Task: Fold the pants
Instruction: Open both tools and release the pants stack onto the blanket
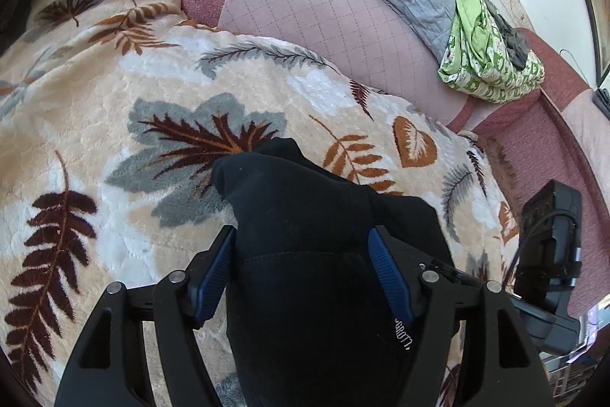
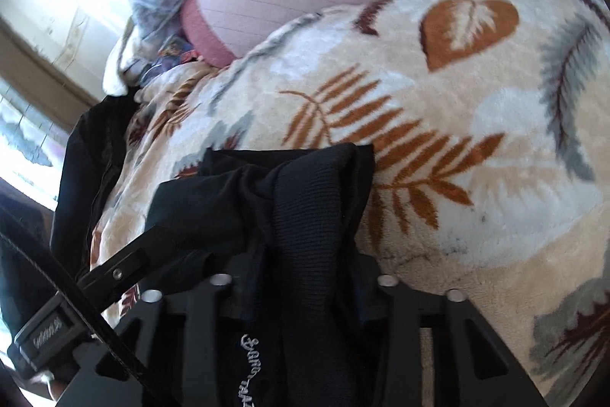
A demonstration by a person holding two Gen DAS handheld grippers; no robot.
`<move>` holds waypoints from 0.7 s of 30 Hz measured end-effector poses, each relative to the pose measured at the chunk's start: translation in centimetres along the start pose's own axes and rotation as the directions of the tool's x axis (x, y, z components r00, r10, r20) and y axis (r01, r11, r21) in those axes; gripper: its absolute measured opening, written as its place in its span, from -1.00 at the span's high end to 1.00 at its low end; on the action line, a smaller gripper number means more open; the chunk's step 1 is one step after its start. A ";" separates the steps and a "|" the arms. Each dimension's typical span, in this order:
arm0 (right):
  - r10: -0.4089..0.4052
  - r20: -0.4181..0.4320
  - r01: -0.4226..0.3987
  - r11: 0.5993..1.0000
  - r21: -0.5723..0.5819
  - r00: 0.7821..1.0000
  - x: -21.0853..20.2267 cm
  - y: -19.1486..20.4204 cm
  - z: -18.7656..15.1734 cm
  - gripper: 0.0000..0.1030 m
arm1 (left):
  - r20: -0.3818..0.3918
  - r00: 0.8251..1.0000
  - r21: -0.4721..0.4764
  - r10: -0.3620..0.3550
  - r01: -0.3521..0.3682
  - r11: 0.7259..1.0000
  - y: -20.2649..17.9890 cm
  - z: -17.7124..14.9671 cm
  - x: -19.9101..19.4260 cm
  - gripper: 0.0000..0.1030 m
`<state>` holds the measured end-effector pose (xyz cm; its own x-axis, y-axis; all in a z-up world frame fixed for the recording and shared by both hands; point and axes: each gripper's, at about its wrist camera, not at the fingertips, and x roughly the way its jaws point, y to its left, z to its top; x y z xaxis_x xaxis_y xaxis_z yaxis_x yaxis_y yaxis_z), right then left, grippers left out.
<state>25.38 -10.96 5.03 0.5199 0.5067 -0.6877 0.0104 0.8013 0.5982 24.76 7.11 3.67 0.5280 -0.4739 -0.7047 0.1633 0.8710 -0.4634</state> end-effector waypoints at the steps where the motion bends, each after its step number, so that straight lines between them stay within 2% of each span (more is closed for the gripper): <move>1: -0.006 0.005 0.006 1.000 -0.011 1.000 -0.3 0.3 0.0 0.34 | -0.002 1.000 -0.002 -0.004 0.004 1.000 0.0 0.0 0.0 -0.35; 7: -0.041 0.025 0.042 0.999 -0.015 0.999 -1.1 0.8 0.0 0.37 | 0.000 1.000 -0.020 -0.019 0.019 1.000 0.0 0.0 -0.2 -0.35; 8: -0.065 0.015 0.065 0.998 -0.018 0.998 -0.8 0.5 0.0 0.32 | -0.002 1.000 -0.036 -0.026 0.026 0.999 0.2 0.1 -0.2 -0.35; 10: -0.102 -0.001 0.102 0.995 -0.003 0.995 -0.2 -0.1 -0.1 -0.01 | -0.001 0.999 -0.066 -0.033 0.032 0.997 0.6 0.2 -0.6 -0.35; 11: -0.121 0.004 0.121 0.992 0.030 0.993 -0.2 -0.8 0.0 -0.28 | 0.005 0.999 -0.086 -0.035 0.035 0.996 1.0 0.4 -0.8 -0.35; 13: -0.082 0.033 0.077 0.989 0.123 0.996 -1.1 -2.1 0.0 -0.32 | 0.022 0.999 -0.113 -0.038 0.040 0.993 1.7 0.8 -1.6 -0.35; 15: -0.092 0.083 0.080 0.987 0.141 0.992 -2.6 -2.1 -0.1 -0.34 | 0.045 0.998 -0.142 -0.041 0.047 0.989 2.6 1.3 -2.5 -0.35; 18: -0.151 0.161 0.143 0.988 0.063 0.975 -5.3 -0.1 0.0 -0.34 | 0.074 0.996 -0.191 -0.044 0.058 0.980 4.2 1.9 -3.7 -0.37; 21: -0.131 0.187 0.141 0.989 -0.044 0.974 -7.1 2.7 0.1 -0.34 | 0.072 0.997 -0.231 -0.021 0.037 0.972 5.8 2.2 -4.4 -0.41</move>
<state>21.79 -12.41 11.52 0.6648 0.3290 -0.6706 0.0459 0.8781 0.4763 25.20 14.50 5.26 0.5832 -0.4813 -0.6544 -0.0140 0.7995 -0.6005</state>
